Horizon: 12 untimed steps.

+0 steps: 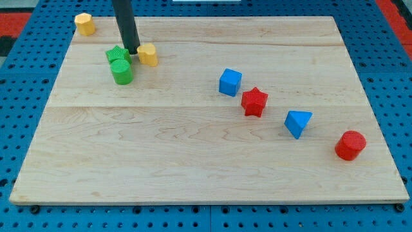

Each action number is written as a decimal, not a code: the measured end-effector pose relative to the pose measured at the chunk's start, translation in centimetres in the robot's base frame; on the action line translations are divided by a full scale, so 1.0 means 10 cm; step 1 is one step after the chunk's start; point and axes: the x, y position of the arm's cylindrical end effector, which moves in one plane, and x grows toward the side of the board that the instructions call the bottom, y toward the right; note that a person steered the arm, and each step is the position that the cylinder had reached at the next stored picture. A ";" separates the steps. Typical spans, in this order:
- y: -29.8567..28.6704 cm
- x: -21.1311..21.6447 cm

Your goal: Move green blocks to the left center of the board

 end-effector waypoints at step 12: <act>-0.34 0.86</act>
